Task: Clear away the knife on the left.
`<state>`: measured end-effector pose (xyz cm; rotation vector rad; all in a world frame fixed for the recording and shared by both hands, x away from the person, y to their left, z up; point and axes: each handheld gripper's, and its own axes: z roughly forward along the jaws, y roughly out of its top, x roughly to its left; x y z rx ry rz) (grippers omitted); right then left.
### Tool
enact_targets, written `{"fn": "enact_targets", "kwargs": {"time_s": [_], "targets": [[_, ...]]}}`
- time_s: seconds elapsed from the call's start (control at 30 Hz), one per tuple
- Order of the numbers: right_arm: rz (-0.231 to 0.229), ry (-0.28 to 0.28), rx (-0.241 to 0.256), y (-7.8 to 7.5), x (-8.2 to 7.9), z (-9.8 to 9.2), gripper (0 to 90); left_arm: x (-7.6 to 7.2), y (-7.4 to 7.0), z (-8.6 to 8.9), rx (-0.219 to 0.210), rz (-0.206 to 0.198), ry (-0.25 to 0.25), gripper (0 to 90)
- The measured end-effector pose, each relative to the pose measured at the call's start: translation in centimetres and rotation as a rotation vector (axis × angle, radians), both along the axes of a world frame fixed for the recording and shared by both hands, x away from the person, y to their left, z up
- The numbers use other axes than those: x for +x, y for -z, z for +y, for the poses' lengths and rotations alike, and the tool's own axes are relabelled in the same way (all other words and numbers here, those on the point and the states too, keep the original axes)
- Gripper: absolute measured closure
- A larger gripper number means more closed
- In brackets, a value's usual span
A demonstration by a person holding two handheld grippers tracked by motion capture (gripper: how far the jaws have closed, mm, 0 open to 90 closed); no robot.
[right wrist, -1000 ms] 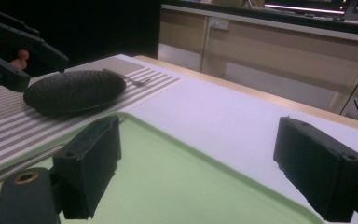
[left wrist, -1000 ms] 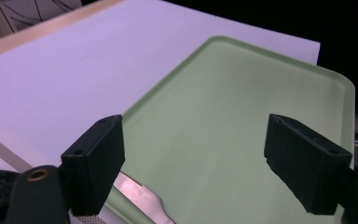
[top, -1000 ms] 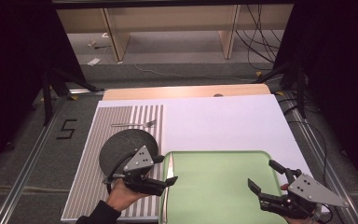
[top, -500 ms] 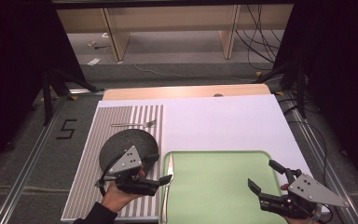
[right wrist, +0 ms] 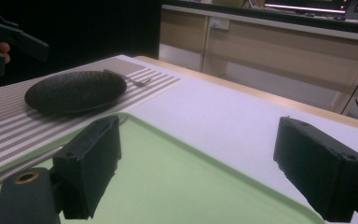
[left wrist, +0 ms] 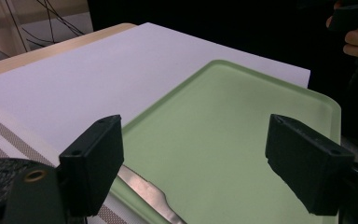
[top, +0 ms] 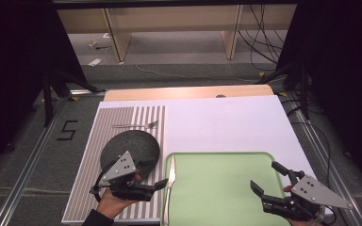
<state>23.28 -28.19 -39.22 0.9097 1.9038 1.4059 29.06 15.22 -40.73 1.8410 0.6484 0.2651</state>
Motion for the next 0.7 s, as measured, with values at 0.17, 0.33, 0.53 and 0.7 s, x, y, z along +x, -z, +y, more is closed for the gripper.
{"fn": "enact_targets", "kwargs": {"time_s": [0.17,0.33,0.53,0.7], "targets": [[0.002,0.001,0.004,-0.02,-0.02,-0.02,15.7,-0.36,0.10,0.17,0.002,-0.006,-0.009,19.0],[0.003,-0.002,0.003,0.00,0.01,0.00,15.7,-0.18,0.17,0.11,0.001,-0.006,-0.015,19.0],[0.004,-0.002,0.007,0.00,0.02,-0.01,15.7,-0.15,0.17,-0.01,0.003,-0.008,-0.009,19.1],[0.002,-0.003,0.007,-0.02,-0.03,0.00,15.7,-0.08,0.25,-0.10,0.009,-0.003,-0.007,19.0]]}}
